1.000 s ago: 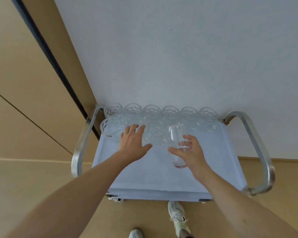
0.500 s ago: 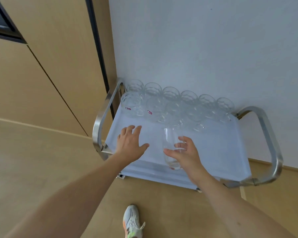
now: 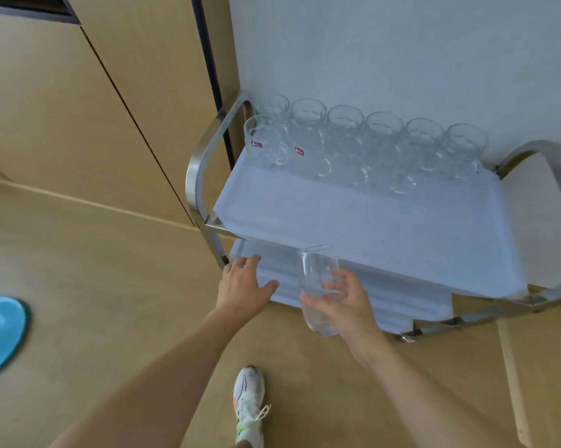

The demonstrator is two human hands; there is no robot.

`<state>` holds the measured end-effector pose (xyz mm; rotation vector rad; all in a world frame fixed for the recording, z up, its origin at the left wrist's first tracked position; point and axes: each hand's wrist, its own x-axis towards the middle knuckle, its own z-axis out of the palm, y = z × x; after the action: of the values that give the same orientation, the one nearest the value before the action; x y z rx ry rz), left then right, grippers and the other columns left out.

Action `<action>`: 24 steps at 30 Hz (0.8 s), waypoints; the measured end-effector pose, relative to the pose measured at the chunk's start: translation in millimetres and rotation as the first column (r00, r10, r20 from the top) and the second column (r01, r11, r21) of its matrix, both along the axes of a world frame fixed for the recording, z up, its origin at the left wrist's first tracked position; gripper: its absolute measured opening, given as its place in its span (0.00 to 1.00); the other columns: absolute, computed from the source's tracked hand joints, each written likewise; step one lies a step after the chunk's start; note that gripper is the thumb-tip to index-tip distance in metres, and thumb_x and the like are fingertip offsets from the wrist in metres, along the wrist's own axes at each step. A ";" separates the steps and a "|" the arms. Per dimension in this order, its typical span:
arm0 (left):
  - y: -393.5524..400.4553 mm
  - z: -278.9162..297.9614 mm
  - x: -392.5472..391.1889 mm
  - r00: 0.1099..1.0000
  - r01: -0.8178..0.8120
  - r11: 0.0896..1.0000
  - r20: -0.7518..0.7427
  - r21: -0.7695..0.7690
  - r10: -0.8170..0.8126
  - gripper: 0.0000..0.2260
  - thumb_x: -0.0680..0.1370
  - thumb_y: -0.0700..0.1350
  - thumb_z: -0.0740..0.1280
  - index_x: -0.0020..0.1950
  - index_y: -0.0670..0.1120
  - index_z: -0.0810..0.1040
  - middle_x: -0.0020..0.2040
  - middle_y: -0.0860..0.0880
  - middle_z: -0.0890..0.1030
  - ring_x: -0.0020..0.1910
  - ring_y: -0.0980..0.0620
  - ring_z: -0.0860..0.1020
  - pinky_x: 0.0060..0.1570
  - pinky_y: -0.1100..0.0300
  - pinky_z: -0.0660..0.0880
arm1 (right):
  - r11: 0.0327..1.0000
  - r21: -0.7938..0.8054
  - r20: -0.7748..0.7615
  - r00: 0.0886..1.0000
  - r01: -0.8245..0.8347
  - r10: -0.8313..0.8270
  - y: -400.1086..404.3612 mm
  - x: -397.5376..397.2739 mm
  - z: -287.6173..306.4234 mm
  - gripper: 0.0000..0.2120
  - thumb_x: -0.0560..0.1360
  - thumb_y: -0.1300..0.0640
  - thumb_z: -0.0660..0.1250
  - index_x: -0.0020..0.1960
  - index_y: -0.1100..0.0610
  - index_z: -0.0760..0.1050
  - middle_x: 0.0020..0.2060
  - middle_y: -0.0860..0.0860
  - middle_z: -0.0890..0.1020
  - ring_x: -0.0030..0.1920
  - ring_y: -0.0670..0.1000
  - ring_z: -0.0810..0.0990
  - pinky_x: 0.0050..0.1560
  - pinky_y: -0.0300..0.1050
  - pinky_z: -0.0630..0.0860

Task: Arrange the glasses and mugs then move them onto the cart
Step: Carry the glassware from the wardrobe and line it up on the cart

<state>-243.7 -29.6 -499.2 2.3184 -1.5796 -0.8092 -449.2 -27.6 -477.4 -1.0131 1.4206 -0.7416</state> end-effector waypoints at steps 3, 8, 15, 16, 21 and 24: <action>1.7 -39.9 -5.0 1.000 0.028 1.000 0.000 0.006 -0.028 0.30 0.78 0.57 0.69 0.77 0.48 0.67 0.75 0.47 0.69 0.73 0.42 0.65 0.71 0.51 0.64 | 1.000 0.015 0.022 1.000 0.003 -0.003 1.0 -0.6 -37.3 0.37 0.63 0.56 0.84 0.65 0.46 0.70 0.56 0.47 0.77 0.55 0.47 0.80 0.51 0.46 0.78; -21.4 -116.1 -0.9 0.990 0.131 0.989 0.060 -0.064 -0.127 0.30 0.79 0.57 0.69 0.78 0.48 0.67 0.75 0.49 0.69 0.74 0.45 0.64 0.71 0.53 0.64 | 1.000 0.006 0.031 0.999 0.019 -0.019 -16.2 0.7 -116.7 0.37 0.62 0.56 0.85 0.65 0.46 0.70 0.56 0.48 0.77 0.55 0.49 0.80 0.46 0.42 0.76; -76.8 -215.7 11.7 0.956 0.273 0.941 0.166 -0.198 -0.242 0.30 0.80 0.58 0.68 0.78 0.47 0.67 0.75 0.48 0.70 0.75 0.46 0.62 0.71 0.55 0.62 | 0.991 -0.111 0.041 0.997 0.076 -0.072 -65.4 9.6 -213.9 0.37 0.62 0.54 0.85 0.64 0.44 0.71 0.56 0.46 0.78 0.54 0.46 0.81 0.48 0.41 0.76; -84.9 -227.8 12.9 0.952 0.286 0.932 0.177 -0.223 -0.249 0.29 0.80 0.58 0.67 0.77 0.47 0.67 0.74 0.47 0.70 0.75 0.45 0.63 0.72 0.54 0.63 | 0.987 -0.137 0.039 0.996 0.086 -0.082 -73.9 11.3 -224.7 0.37 0.61 0.53 0.85 0.64 0.45 0.71 0.56 0.46 0.78 0.54 0.46 0.81 0.47 0.40 0.76; -119.7 -274.8 22.7 0.924 0.353 0.869 0.275 -0.346 -0.265 0.28 0.79 0.60 0.65 0.75 0.46 0.70 0.73 0.45 0.73 0.74 0.41 0.65 0.73 0.46 0.64 | 0.936 -0.303 0.055 0.984 0.179 -0.170 -117.7 23.2 -266.0 0.39 0.54 0.48 0.87 0.60 0.45 0.73 0.55 0.49 0.81 0.53 0.50 0.83 0.54 0.50 0.81; -141.4 -292.6 29.8 0.922 0.348 0.870 0.296 -0.349 -0.250 0.28 0.80 0.59 0.65 0.75 0.47 0.70 0.73 0.45 0.72 0.74 0.41 0.64 0.73 0.47 0.63 | 0.902 -0.365 0.100 0.973 0.230 -0.208 -140.3 29.3 -281.3 0.36 0.59 0.55 0.86 0.62 0.50 0.73 0.56 0.54 0.80 0.53 0.55 0.83 0.51 0.45 0.80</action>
<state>-213.9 -171.0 -791.7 1.9596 -2.0253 -0.2205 -419.8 -167.8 -758.6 -1.1200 1.3842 -1.2363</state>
